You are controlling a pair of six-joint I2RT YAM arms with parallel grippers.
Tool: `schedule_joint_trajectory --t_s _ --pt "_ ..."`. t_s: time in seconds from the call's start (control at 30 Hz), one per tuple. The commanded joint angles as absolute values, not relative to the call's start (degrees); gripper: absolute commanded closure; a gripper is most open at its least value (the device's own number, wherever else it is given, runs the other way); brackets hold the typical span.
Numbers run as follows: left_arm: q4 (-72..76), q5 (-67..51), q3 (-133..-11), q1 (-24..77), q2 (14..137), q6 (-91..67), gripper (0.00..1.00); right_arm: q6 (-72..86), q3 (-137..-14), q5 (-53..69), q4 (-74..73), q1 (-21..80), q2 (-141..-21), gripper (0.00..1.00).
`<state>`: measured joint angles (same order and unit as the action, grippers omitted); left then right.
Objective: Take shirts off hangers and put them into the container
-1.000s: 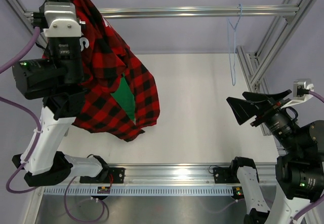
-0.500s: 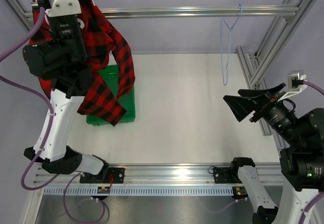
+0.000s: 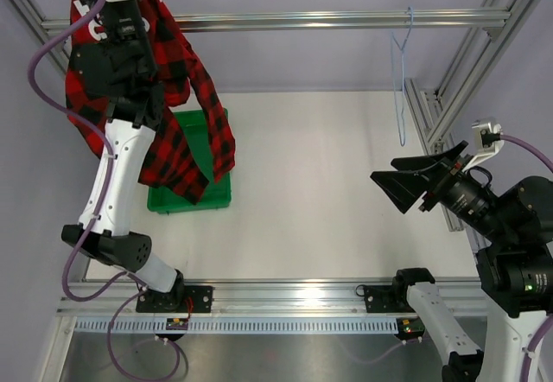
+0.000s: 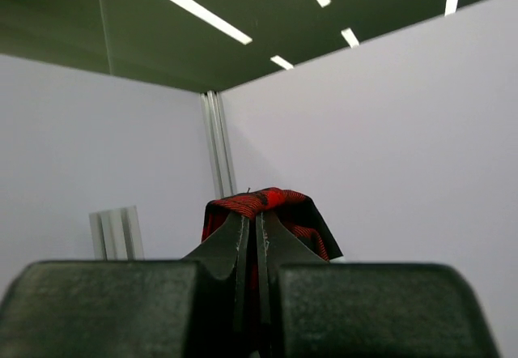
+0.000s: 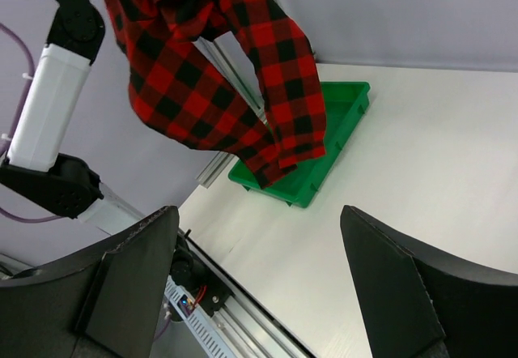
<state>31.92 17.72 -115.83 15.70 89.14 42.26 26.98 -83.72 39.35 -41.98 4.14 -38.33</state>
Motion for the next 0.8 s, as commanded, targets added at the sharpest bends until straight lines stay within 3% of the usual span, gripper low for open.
schedule_joint_trajectory --t_s 0.0,0.27,0.77 --pt "40.23 16.69 -113.13 13.54 90.26 38.24 1.0 28.31 -83.4 41.31 -39.98 5.27 -39.9 0.1" --pt "44.21 17.05 -99.25 7.21 87.19 28.13 1.0 26.63 -84.29 39.72 -41.48 6.24 -40.78 0.1" --pt "47.98 21.01 -83.16 6.68 78.85 21.62 1.0 27.77 -83.5 41.22 -40.08 6.24 -39.99 0.1"
